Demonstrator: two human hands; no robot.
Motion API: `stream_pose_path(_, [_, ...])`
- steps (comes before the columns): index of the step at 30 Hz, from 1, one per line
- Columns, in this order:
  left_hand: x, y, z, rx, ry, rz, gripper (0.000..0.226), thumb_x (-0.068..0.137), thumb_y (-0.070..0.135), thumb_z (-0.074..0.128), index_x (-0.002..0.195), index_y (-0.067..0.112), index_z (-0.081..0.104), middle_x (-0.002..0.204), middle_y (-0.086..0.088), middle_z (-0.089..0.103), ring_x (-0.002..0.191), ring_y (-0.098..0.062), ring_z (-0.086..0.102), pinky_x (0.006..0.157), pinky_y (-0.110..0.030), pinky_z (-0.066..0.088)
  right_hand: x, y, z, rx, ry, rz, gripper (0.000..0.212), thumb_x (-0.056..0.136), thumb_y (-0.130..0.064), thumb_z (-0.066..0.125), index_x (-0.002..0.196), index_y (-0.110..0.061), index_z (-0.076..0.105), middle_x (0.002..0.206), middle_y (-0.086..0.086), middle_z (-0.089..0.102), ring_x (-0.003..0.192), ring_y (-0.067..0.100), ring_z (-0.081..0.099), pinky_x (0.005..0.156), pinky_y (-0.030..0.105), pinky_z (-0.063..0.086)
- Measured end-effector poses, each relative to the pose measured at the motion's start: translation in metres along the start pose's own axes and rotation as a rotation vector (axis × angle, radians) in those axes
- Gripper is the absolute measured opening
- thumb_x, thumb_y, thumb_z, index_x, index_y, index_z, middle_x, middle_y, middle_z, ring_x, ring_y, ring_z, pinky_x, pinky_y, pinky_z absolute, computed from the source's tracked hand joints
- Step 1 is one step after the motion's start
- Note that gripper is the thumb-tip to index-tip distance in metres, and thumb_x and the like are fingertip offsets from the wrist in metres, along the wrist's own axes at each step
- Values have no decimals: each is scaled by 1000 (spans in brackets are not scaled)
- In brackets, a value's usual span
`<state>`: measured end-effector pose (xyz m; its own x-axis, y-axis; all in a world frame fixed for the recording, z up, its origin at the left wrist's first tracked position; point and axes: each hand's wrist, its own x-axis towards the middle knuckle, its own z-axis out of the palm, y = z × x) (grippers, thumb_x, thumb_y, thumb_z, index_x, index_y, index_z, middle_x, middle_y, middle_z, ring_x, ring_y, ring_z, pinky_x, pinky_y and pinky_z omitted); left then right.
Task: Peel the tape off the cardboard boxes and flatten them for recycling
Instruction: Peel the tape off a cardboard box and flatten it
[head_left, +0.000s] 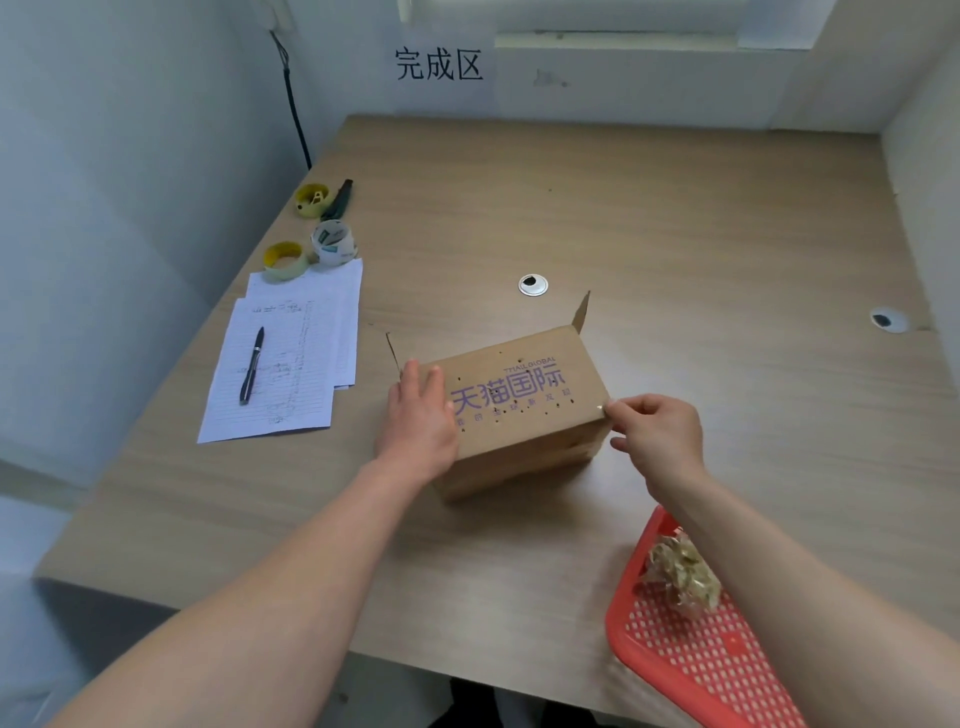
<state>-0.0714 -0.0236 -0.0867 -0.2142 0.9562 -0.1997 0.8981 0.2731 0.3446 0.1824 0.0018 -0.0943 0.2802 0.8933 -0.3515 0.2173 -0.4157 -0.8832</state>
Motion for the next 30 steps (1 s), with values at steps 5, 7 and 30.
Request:
stream_pose_path(5, [0, 2, 1, 64, -19, -23, 52, 106, 27, 31, 155, 16, 20, 165, -9, 0, 147, -32, 15, 116, -45, 27, -10, 8, -1, -190, 34, -286, 19, 91, -17, 67, 72, -15, 65, 84, -4, 70, 78, 24, 67, 77, 45, 56])
stream_pose_path(7, [-1, 3, 1, 84, -23, -35, 51, 106, 27, 31, 155, 16, 20, 165, -7, 0, 147, -32, 15, 114, -48, 30, -18, 19, -1, -272, 21, -460, 18, 96, -14, 62, 78, -13, 59, 97, -1, 68, 81, 24, 64, 75, 38, 51])
stream_pose_path(30, [5, 71, -56, 140, 16, 439, 105, 75, 35, 71, 156, 39, 4, 162, 13, -14, 151, -24, -19, 120, -57, 11, -11, -82, 3, 649, -170, -205, 31, 97, 4, 43, 69, -8, 46, 86, 15, 71, 88, 25, 68, 81, 34, 57])
